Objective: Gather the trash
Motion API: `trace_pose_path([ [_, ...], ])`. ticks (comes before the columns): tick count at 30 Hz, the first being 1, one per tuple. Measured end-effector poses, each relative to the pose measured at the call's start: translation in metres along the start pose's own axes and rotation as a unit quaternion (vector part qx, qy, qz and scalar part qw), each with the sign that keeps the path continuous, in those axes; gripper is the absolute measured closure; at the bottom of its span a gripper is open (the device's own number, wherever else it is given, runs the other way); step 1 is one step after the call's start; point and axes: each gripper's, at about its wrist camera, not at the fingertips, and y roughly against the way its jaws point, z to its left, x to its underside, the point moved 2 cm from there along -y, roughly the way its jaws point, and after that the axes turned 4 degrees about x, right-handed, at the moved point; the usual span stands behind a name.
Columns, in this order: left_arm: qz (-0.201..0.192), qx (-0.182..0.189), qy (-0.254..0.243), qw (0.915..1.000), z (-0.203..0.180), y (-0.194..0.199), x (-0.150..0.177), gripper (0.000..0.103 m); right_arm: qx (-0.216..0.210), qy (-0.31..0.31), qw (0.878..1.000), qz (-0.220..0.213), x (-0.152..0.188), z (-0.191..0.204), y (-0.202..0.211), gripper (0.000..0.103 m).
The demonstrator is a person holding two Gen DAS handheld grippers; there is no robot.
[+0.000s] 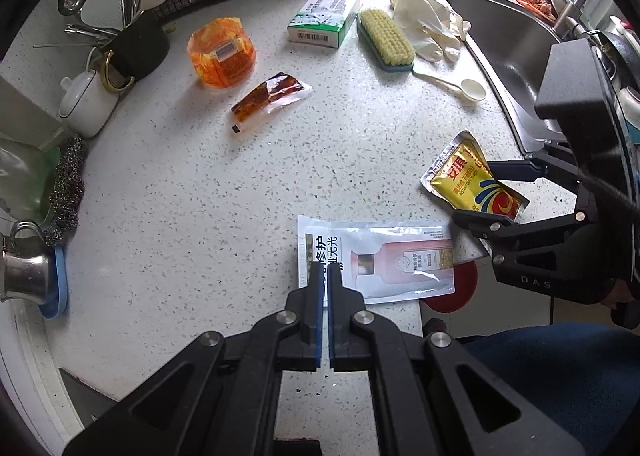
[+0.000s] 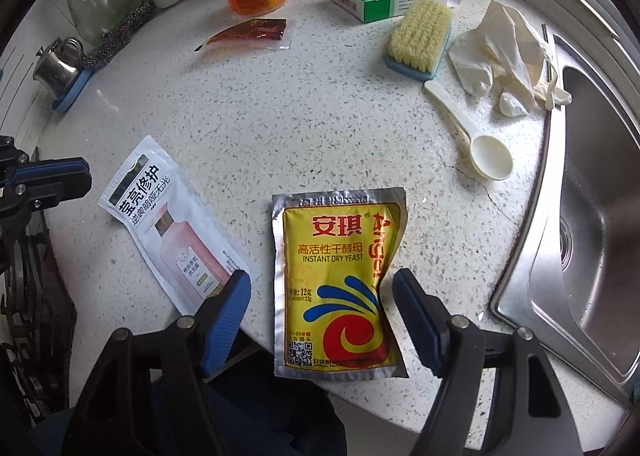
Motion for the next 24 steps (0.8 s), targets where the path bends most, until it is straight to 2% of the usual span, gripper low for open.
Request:
trace_pose_path([
  [1, 0.002, 0.003, 0.002, 1.0, 0.001, -0.001, 0.0, 0.102, 0.001, 0.005, 1.0, -0.002, 0.0, 0.002, -0.001, 0.051],
  [3, 0.005, 0.006, 0.003, 1.0, 0.001, -0.004, 0.001, 0.102, -0.004, 0.015, 1.0, -0.004, 0.0, 0.006, -0.002, 0.052],
  [4, 0.007, 0.009, 0.003, 0.9999, 0.001, -0.005, 0.001, 0.102, -0.006, 0.016, 1.0, -0.005, 0.0, 0.007, -0.002, 0.055],
  [5, 0.007, 0.013, 0.002, 0.9999, 0.001, -0.006, 0.001, 0.102, -0.012, 0.013, 1.0, -0.009, 0.0, 0.007, -0.002, 0.062],
  [8, 0.007, 0.036, 0.008, 0.9993, 0.001, -0.007, 0.001, 0.102, -0.023, 0.006, 1.0, -0.015, 0.004, 0.003, -0.001, 0.067],
  [10, 0.006, 0.046, 0.006, 0.9989, 0.002, -0.007, 0.001, 0.099, -0.028, 0.009, 0.999, -0.017, 0.005, 0.005, -0.001, 0.069],
  [12, 0.006, 0.05, -0.001, 0.9987, 0.002, -0.007, 0.001, 0.077, -0.029, 0.008, 0.999, -0.022, 0.009, -0.001, 0.004, 0.071],
  [13, 0.004, 0.052, -0.004, 0.9987, 0.002, -0.007, 0.001, 0.075, -0.029, 0.008, 0.999, -0.025, 0.009, -0.001, 0.004, 0.072],
  [15, 0.007, 0.059, -0.007, 0.9982, 0.002, -0.01, 0.0, 0.072, -0.03, 0.006, 0.999, -0.03, 0.011, -0.003, 0.006, 0.073],
  [24, 0.038, 0.076, -0.009, 0.9963, 0.008, -0.045, -0.004, 0.072, -0.031, -0.035, 0.999, -0.024, 0.019, -0.03, 0.02, 0.075],
])
